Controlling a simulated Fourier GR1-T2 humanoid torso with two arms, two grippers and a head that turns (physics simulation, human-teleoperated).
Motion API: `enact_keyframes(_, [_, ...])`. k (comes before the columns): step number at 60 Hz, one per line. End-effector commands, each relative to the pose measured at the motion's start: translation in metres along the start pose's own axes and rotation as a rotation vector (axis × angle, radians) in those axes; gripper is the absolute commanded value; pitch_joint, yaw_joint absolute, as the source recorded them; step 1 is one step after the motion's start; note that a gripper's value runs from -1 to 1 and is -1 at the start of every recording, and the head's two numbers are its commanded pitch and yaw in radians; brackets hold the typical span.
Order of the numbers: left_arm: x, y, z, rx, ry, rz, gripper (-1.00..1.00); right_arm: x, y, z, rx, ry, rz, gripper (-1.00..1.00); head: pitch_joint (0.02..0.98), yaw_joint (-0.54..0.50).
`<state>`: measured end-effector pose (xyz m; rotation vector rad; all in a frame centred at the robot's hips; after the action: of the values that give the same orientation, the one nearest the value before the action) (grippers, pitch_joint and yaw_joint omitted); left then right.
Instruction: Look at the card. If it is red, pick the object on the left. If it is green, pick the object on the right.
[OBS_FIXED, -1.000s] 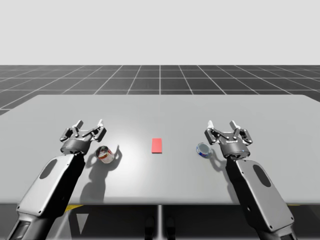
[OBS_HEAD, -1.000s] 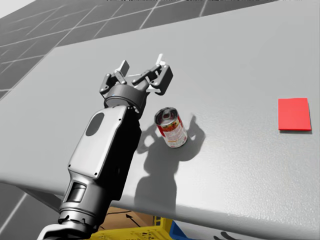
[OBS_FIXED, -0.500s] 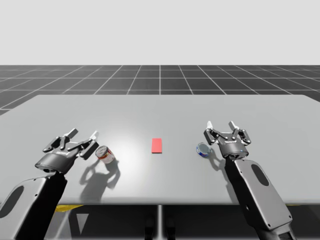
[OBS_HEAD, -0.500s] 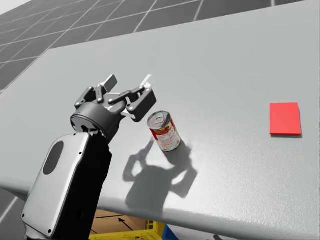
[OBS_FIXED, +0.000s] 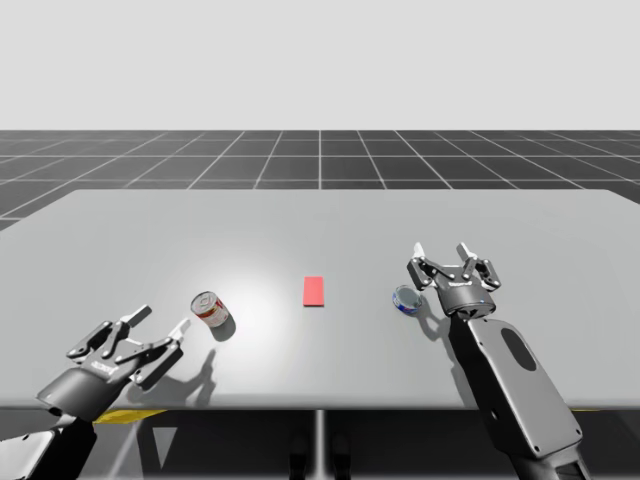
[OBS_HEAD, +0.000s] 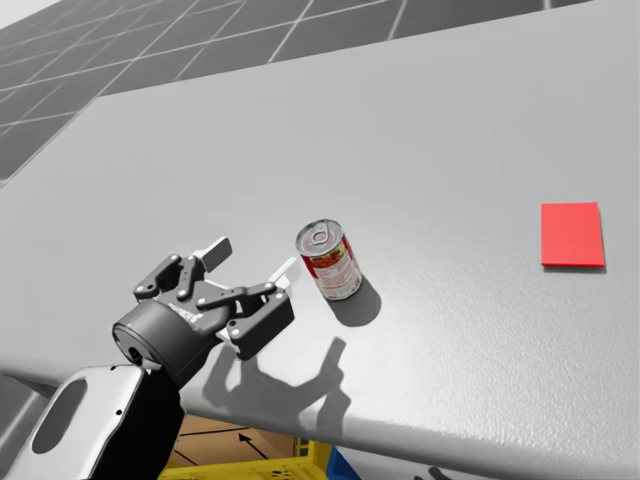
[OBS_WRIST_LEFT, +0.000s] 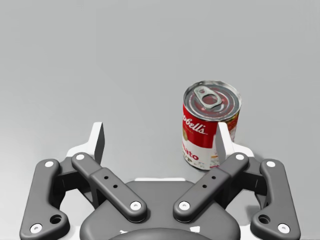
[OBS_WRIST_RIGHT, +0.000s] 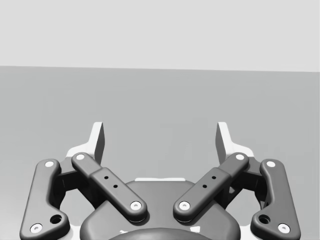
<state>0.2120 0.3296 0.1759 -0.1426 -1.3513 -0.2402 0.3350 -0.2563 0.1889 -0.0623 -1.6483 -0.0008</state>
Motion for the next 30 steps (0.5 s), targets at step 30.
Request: enact_keyframes(30, [-0.037, -0.023, -0.037, -0.052, 0.051, 0.017, -1.00, -0.001, 0.000, -0.002, 0.002, -0.003, -0.001, -1.00, 0.838, 0.44])
